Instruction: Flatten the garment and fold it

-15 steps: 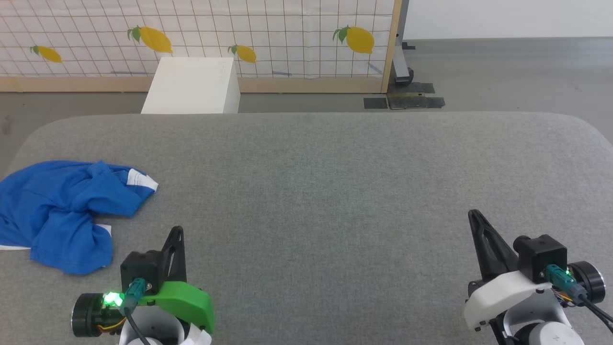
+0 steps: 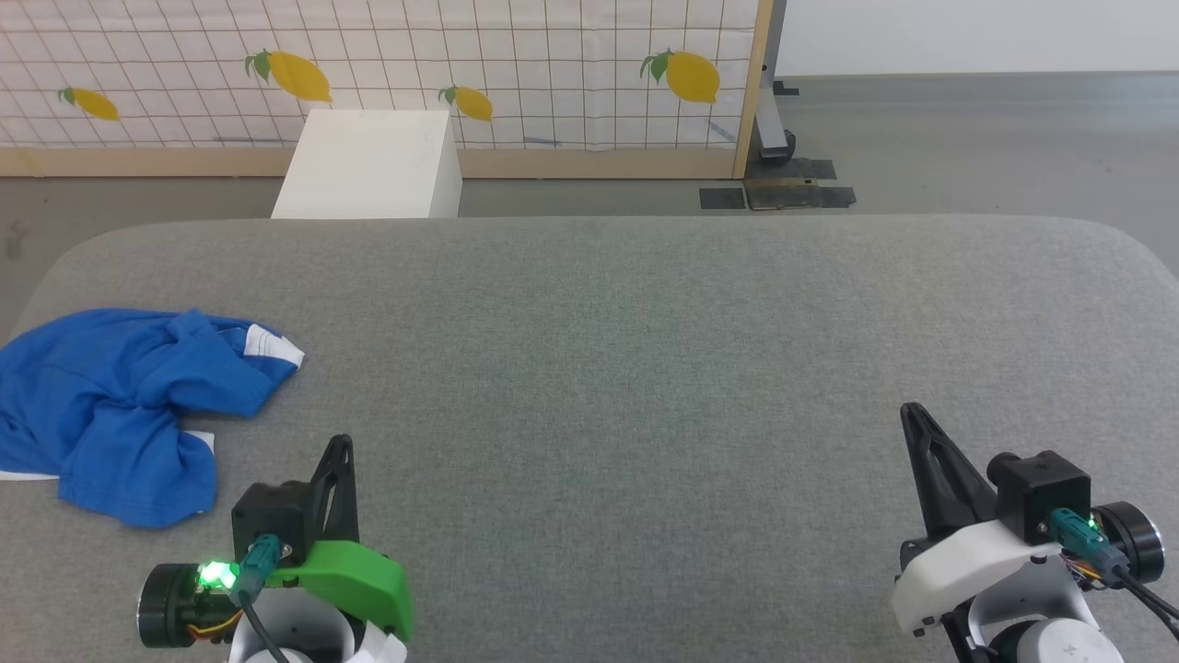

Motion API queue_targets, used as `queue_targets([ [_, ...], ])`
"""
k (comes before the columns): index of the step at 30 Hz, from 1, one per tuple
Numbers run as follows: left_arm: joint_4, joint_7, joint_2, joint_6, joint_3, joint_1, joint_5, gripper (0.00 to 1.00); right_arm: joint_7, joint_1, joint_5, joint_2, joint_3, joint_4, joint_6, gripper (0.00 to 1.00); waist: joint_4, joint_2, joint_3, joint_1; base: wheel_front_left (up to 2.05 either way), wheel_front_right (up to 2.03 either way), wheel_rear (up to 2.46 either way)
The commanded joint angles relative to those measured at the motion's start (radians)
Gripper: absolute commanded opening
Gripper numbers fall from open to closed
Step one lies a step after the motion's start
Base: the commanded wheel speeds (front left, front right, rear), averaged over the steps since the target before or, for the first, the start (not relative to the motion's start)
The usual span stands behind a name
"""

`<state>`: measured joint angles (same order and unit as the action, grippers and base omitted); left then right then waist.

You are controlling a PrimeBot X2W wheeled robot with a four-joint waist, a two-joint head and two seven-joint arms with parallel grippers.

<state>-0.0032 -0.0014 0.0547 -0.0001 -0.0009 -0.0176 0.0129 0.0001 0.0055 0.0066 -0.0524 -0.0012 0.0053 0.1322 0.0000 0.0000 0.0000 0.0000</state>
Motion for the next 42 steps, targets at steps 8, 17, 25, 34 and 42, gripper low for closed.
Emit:
queue_targets([
  [8, 0.003, 0.001, -0.005, 0.0, 0.001, 0.018, -0.013, 0.0, 0.0, -0.006, -0.007, 0.002, 0.001, -0.005, -0.002, 0.0, 0.0, 0.0, 0.0, 0.0, 0.0, 0.0, 0.0],
  [17, 0.0, 0.0, 0.0, 0.0, -0.001, -0.002, 0.005, 1.0, 0.0, 0.0, 0.001, 0.0, -0.001, 0.001, 0.0, 1.0, 0.0, 0.0, 0.0, 0.0, 0.0, 0.0, 0.0],
  [25, 0.003, -0.016, 0.0, 0.013, -0.009, 0.002, 0.012, 1.0, -0.016, -0.001, 0.017, 0.0, -0.02, -0.001, 0.0, 1.0, 0.0, 0.0, 0.001, 0.0, 0.0, 0.0, 0.0],
  [34, 0.004, -0.034, 0.0, 0.027, -0.016, 0.005, 0.021, 1.0, -0.034, 0.0, 0.045, 0.0, -0.037, -0.015, 0.0, 1.0, 0.001, 0.0, 0.003, 0.0, 0.0, 0.0, 0.0],
  [42, 0.005, -0.051, -0.001, 0.039, -0.024, 0.008, 0.029, 1.0, -0.051, 0.002, 0.074, 0.0, -0.049, -0.03, 0.0, 1.0, 0.002, 0.0, 0.003, 0.0, 0.0, 0.0, 0.0],
])
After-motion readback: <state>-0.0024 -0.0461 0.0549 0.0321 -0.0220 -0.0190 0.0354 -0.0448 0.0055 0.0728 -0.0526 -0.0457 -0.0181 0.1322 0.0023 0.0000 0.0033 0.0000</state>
